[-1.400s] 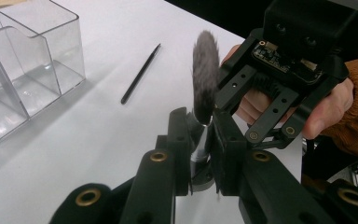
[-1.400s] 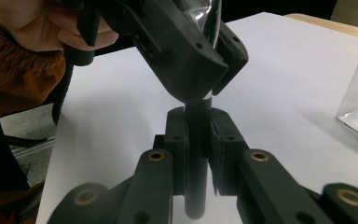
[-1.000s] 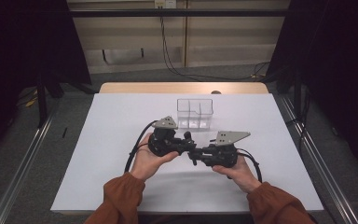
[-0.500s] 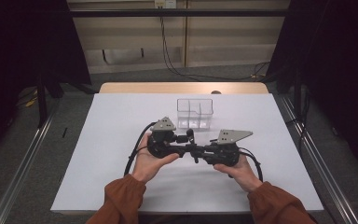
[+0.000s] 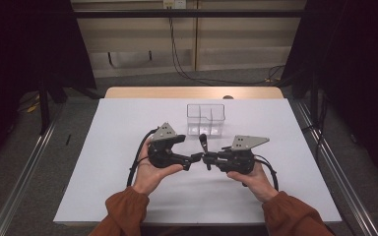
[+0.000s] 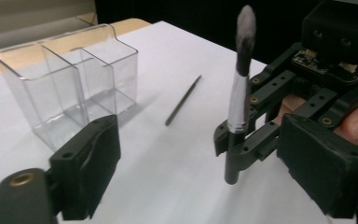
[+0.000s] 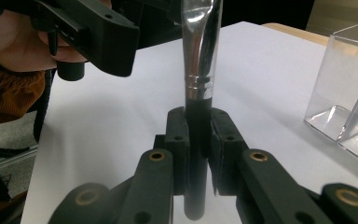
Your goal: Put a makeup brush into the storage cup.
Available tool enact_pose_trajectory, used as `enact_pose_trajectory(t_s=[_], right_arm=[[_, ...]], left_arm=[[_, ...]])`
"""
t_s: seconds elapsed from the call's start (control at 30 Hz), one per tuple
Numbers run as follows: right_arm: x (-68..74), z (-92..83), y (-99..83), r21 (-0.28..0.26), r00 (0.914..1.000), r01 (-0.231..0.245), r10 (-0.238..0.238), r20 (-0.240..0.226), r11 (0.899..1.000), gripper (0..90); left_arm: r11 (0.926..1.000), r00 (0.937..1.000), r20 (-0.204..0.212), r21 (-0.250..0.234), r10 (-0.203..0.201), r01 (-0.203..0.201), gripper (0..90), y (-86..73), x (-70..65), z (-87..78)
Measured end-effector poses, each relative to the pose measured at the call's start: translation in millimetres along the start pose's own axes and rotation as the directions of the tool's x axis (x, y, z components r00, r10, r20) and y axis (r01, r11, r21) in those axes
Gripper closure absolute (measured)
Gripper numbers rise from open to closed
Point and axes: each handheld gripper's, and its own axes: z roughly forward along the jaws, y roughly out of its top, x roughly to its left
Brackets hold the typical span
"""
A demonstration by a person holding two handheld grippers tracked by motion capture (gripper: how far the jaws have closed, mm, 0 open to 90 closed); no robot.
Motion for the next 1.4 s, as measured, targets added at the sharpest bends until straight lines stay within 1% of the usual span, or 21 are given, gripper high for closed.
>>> enact_pose_trajectory(t_s=[0.13, 0.2, 0.27, 0.33, 0.43, 0.47, 0.57, 0.6, 0.67, 0.73, 0.8, 0.93, 1.0, 1.03, 1.07, 1.13, 1.17, 1.23, 1.3, 1.33, 1.4], right_arm=[[-0.2, -0.7, -0.1, 0.001, 1.0000, 0.000, 0.000, 0.005, 1.000, 79.8], [-0.7, -1.1, 0.0, -0.001, 1.0000, -0.001, 0.001, 0.007, 1.000, 79.8], [-1.0, -1.7, 0.1, -0.001, 1.0000, -0.002, 0.002, 0.009, 1.000, 79.8], [-1.3, -2.3, 0.2, -0.004, 1.0000, -0.003, 0.003, 0.009, 1.000, 79.8], [-1.9, -3.4, 0.5, -0.008, 0.9999, -0.004, 0.004, 0.012, 1.000, 79.8], [-2.2, -4.0, 0.7, -0.008, 0.9999, -0.004, 0.004, 0.016, 1.000, 79.8], [-3.4, -6.0, 1.6, -0.014, 0.9998, -0.005, 0.005, 0.021, 1.000, 79.8], [-4.1, -6.9, 1.8, -0.017, 0.9997, -0.007, 0.007, 0.024, 1.000, 79.8], [-5.2, -8.3, 2.2, -0.022, 0.9995, -0.010, 0.011, 0.030, 1.000, 79.8], [-6.4, -10.3, 2.6, -0.026, 0.9992, -0.013, 0.014, 0.036, 1.000, 79.8], [-8.0, -12.0, 3.2, -0.031, 0.9990, -0.015, 0.016, 0.043, 0.999, 79.8], [-10.4, -15.5, 3.2, -0.035, 0.9983, -0.019, 0.021, 0.055, 0.999, 79.8], [-11.4, -16.8, 3.0, -0.037, 0.9978, -0.021, 0.023, 0.062, 0.999, 79.8], [-11.5, -17.4, 3.2, -0.037, 0.9975, -0.022, 0.024, 0.066, 0.999, 79.8], [-11.4, -18.2, 3.4, -0.040, 0.9974, -0.023, 0.025, 0.067, 0.999, 79.8], [-11.2, -19.8, 4.1, -0.044, 0.9972, -0.022, 0.025, 0.070, 0.999, 79.8], [-11.3, -20.4, 4.4, -0.046, 0.9971, -0.022, 0.025, 0.072, 0.999, 79.8], [-12.1, -21.3, 4.8, -0.045, 0.9966, -0.022, 0.025, 0.079, 0.999, 79.8], [-12.8, -21.8, 4.7, -0.049, 0.9961, -0.025, 0.029, 0.083, 0.998, 79.8], [-13.1, -22.1, 4.7, -0.049, 0.9959, -0.025, 0.029, 0.086, 0.999, 79.8], [-14.4, -22.6, 5.0, -0.048, 0.9953, -0.027, 0.031, 0.092, 0.998, 79.7]], left_arm=[[1.0000, 0.9998, -0.022, -0.005, 0.004, -0.004, 6.2, -4.0, 2.8, -3.3], [0.9998, 0.9985, -0.055, -0.018, 0.000, -0.001, 5.5, -6.2, 2.8, -5.9], [0.9999, 0.9985, -0.055, -0.010, 0.006, -0.007, 4.3, -8.2, 4.2, -7.6], [0.9999, 0.9965, -0.083, -0.005, 0.009, -0.009, 3.0, -10.6, 5.2, -9.7], [1.0000, 0.9962, -0.086, -0.005, -0.009, 0.008, 3.1, -14.3, 8.1, -14.0], [1.0000, 0.9963, -0.085, -0.009, -0.005, 0.004, 3.2, -15.3, 9.0, -15.5], [0.9994, 0.9936, -0.112, -0.033, -0.012, 0.008, 3.3, -19.0, 11.3, -20.3], [0.9991, 0.9932, -0.116, -0.041, -0.002, -0.003, 3.3, -20.0, 12.3, -21.6], [0.9991, 0.9893, -0.146, -0.042, 0.003, -0.009, 3.3, -22.0, 14.1, -25.6], [0.9979, 0.9892, -0.146, -0.064, -0.012, 0.003, 3.3, -23.7, 17.6, -29.8], [0.9979, 0.9884, -0.152, -0.065, -0.009, -0.001, 2.9, -25.4, 18.6, -32.7], [0.9969, 0.9865, -0.161, -0.077, -0.026, 0.014, 2.6, -31.7, 20.5, -38.1], [0.9949, 0.9856, -0.163, -0.096, -0.047, 0.031, 2.6, -35.4, 22.2, -41.7], [0.9924, 0.9853, -0.160, -0.115, -0.061, 0.043, 2.6, -37.3, 23.2, -43.9], [0.9920, 0.9843, -0.165, -0.119, -0.063, 0.043, 2.6, -38.9, 24.5, -46.7], [0.9896, 0.9785, -0.193, -0.137, -0.071, 0.045, 2.6, -42.4, 26.3, -52.9], [0.9890, 0.9785, -0.193, -0.140, -0.073, 0.046, 2.6, -44.2, 28.0, -55.5], [0.9888, 0.9742, -0.216, -0.145, -0.067, 0.036, 2.7, -47.9, 30.2, -60.8], [0.9877, 0.9726, -0.221, -0.152, -0.072, 0.039, 2.7, -52.2, 32.3, -65.9], [0.9872, 0.9693, -0.235, -0.155, -0.073, 0.036, 2.7, -54.1, 33.1, -68.4], [0.9846, 0.9666, -0.243, -0.170, -0.081, 0.040, 2.7, -57.7, 35.3, -72.9]])
